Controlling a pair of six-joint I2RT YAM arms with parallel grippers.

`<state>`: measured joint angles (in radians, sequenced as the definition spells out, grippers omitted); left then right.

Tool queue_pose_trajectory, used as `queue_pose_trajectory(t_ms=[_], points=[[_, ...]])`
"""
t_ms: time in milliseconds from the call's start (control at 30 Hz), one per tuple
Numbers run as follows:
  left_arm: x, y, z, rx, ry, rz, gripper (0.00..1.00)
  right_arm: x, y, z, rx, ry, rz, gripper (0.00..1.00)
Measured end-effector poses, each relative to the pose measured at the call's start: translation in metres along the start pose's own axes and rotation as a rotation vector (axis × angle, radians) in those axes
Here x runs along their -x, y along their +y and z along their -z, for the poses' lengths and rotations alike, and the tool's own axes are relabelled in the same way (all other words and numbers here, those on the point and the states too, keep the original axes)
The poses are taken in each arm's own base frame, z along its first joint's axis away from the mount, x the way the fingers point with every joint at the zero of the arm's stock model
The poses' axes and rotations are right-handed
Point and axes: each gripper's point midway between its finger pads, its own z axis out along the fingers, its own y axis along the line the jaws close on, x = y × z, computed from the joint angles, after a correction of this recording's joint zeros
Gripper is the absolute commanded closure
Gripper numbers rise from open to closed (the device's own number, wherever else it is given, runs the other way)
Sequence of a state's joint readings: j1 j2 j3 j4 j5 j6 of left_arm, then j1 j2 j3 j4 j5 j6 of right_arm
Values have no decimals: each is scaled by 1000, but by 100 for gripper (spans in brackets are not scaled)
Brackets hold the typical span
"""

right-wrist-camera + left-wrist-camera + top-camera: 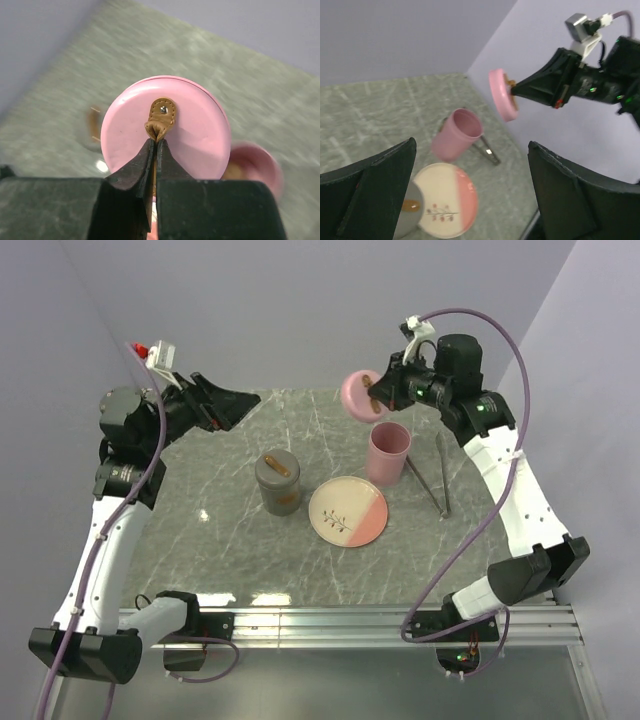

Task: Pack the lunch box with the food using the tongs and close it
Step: Close the box lid on the packing box.

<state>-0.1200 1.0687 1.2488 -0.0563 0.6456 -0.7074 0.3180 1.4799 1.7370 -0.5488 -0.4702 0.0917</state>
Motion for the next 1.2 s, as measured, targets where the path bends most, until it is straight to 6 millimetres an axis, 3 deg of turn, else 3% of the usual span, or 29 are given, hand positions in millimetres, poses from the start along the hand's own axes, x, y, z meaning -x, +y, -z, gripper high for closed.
queue_pose_trajectory(t_ms=[100,300,500,667,1200], points=[[-4,15,2,70,39,-92,1,-19,-38,9,-137,101,48,100],[-27,51,6,189,133,-157,1,-63,-95,12,-283,314,85,100],[-30,56,10,211,147,-184,1,-117,-135,-1,-323,526,63,100],[-31,56,13,215,144,-202,1,-138,-142,-6,-314,606,46,100],[-46,65,17,228,171,-199,1,-136,-139,-20,-270,569,25,100]])
